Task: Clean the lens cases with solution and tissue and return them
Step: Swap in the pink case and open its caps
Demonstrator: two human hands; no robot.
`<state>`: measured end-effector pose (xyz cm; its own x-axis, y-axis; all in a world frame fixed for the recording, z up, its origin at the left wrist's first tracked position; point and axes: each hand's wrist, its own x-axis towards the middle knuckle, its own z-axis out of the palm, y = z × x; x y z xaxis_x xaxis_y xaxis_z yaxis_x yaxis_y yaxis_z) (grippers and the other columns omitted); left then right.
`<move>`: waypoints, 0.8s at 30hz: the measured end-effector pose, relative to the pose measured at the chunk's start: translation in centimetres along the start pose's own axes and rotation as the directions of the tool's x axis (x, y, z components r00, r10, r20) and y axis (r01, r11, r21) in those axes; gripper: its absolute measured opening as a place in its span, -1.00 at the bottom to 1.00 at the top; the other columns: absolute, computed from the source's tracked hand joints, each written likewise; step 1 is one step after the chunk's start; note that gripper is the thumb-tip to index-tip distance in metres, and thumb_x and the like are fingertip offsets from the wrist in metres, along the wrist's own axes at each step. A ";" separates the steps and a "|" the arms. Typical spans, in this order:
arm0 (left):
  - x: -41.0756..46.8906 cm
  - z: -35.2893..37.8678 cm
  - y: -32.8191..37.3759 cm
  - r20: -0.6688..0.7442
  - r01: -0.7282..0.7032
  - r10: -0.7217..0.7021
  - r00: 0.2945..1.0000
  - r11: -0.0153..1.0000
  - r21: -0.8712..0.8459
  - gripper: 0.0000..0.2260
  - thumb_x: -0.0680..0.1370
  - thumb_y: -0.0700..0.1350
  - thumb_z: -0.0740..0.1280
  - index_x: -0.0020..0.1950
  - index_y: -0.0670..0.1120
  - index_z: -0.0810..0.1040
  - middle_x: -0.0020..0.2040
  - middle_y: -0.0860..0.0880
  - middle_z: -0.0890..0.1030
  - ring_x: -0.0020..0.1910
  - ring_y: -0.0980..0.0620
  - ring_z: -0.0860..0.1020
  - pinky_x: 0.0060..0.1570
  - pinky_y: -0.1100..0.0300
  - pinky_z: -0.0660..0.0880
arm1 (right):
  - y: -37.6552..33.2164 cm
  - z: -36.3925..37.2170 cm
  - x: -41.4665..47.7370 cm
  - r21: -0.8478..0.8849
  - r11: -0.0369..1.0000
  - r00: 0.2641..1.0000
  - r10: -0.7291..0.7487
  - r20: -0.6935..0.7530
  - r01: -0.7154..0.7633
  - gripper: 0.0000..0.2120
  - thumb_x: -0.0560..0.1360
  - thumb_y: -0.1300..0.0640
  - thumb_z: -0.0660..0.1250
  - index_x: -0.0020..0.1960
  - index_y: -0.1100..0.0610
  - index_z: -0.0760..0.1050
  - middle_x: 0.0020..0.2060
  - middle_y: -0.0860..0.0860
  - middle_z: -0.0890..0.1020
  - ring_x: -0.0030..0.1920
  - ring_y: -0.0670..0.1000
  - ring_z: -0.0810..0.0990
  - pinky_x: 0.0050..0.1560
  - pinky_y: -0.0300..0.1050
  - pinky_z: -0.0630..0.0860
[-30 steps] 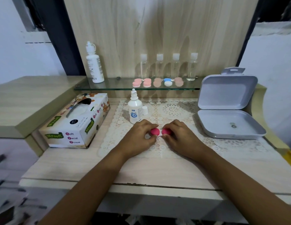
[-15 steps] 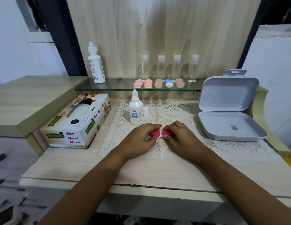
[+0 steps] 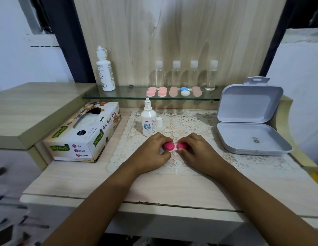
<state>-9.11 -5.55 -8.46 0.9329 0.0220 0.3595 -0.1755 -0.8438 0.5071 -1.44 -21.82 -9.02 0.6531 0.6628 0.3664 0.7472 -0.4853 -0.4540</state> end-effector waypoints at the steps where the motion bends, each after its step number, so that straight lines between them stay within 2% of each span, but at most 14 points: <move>1: 0.0 0.0 0.0 0.000 0.004 -0.004 1.000 1.000 0.007 -0.70 0.47 -0.19 0.31 0.20 -0.10 0.52 0.06 0.03 0.48 0.06 0.13 0.43 0.05 0.37 0.30 | 0.0 0.0 0.0 0.001 1.000 1.000 0.003 0.004 -0.003 -0.77 0.49 0.05 0.32 0.11 0.11 0.53 -0.04 0.02 0.51 0.05 0.04 0.44 0.13 -0.06 0.38; 6: 0.0 0.0 -0.2 -0.029 0.046 -0.046 0.999 0.999 -0.002 -0.81 0.47 -0.10 0.37 0.05 -0.09 0.50 -0.04 0.07 0.44 -0.05 0.15 0.43 -0.11 0.50 0.30 | -0.1 -0.1 0.0 0.001 1.000 1.000 0.014 0.017 -0.014 -0.76 0.50 0.05 0.31 0.13 0.09 0.52 0.00 0.02 0.50 0.08 0.02 0.43 0.16 -0.07 0.37; 11: 0.2 0.2 0.0 -0.068 0.083 -0.084 0.994 0.996 -0.021 -0.84 0.47 -0.04 0.39 -0.10 -0.04 0.43 -0.12 0.07 0.44 -0.11 0.15 0.43 -0.17 0.45 0.32 | -0.1 -0.2 0.0 -0.002 1.000 1.000 0.009 0.019 -0.009 -0.76 0.50 0.04 0.31 0.14 0.09 0.52 0.00 0.01 0.50 0.07 0.02 0.42 0.14 -0.09 0.37; 24: 0.5 0.2 0.2 -0.128 0.135 -0.152 0.980 0.982 -0.133 -0.79 0.47 -0.04 0.40 -0.03 -0.11 0.46 -0.08 0.00 0.51 -0.16 0.20 0.44 -0.19 0.50 0.33 | -0.2 -0.2 -0.1 0.001 1.000 1.000 0.008 0.018 -0.008 -0.74 0.50 0.04 0.32 0.15 0.10 0.53 0.00 0.03 0.51 0.07 0.05 0.43 0.15 -0.04 0.38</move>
<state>-8.67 -5.83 -8.33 0.9009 0.2181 0.3752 -0.0886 -0.7540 0.6509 -1.64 -21.90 -8.76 0.6564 0.6692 0.3482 0.7421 -0.4898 -0.4577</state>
